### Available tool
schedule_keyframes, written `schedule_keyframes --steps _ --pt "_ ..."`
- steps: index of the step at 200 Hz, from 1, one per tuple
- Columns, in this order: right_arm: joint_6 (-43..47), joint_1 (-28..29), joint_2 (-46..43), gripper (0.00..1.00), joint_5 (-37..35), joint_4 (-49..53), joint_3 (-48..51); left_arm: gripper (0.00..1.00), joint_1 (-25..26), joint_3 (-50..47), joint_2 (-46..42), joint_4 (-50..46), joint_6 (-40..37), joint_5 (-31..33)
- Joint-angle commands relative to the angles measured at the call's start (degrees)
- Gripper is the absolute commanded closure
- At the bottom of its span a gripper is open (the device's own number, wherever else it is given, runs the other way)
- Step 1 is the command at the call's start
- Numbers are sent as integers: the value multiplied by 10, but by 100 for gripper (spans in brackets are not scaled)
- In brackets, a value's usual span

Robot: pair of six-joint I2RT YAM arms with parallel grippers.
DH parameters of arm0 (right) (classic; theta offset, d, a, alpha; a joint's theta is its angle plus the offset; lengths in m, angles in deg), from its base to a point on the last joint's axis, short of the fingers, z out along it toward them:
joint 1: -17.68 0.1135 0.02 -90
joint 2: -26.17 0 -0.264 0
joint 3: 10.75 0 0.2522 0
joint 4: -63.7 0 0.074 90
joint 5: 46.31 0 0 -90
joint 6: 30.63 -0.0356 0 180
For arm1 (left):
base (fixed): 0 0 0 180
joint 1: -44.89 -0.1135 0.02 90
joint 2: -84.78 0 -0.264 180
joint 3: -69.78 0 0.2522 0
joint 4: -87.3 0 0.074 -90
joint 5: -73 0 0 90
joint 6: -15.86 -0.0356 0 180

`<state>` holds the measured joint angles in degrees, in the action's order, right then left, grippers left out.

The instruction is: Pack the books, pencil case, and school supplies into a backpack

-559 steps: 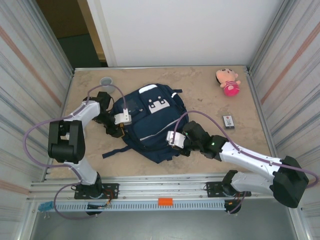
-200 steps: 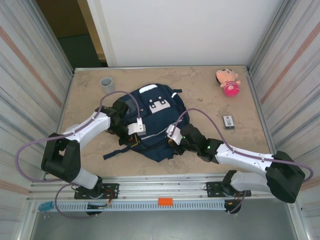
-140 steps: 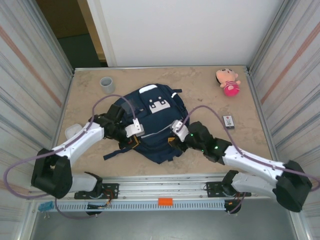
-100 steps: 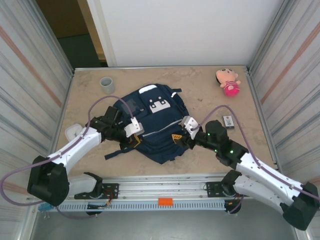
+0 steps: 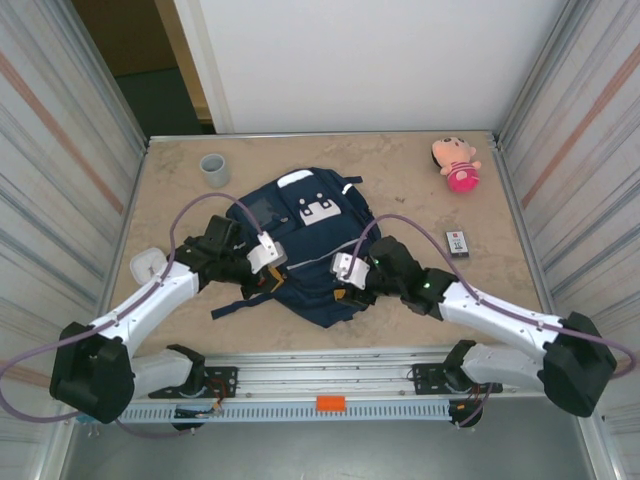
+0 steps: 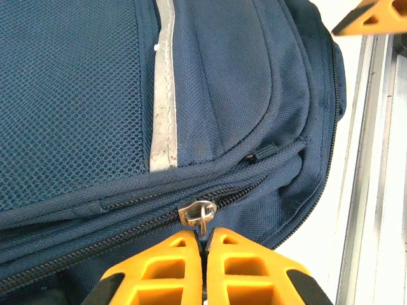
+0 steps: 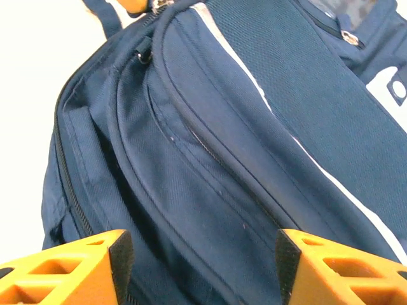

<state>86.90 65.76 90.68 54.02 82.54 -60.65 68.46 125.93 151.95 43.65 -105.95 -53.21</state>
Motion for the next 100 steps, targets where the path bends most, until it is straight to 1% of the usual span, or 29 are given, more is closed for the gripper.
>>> schedule_keyframes --steps 1,14,47,71,88,94,100 --pt "21 1 21 38 -5 -80 -20 100 -4 0 -18 22 -4 -27" --pt "24 -1 37 38 -1 -103 -27 100 -4 -1 -18 21 -4 -26" --pt "42 -5 88 38 -4 -115 -50 100 -4 -4 -22 30 1 -30" --pt "50 -10 119 41 -6 -136 -55 100 -4 -5 -24 29 0 -32" --pt "55 -13 139 48 -8 -141 -63 100 -4 -8 -28 30 2 -34" --pt "59 -13 143 53 -9 -141 -66 100 -4 -9 -30 31 3 -33" --pt "60 -13 147 61 -10 -142 -69 100 -4 -9 -32 32 6 -31"
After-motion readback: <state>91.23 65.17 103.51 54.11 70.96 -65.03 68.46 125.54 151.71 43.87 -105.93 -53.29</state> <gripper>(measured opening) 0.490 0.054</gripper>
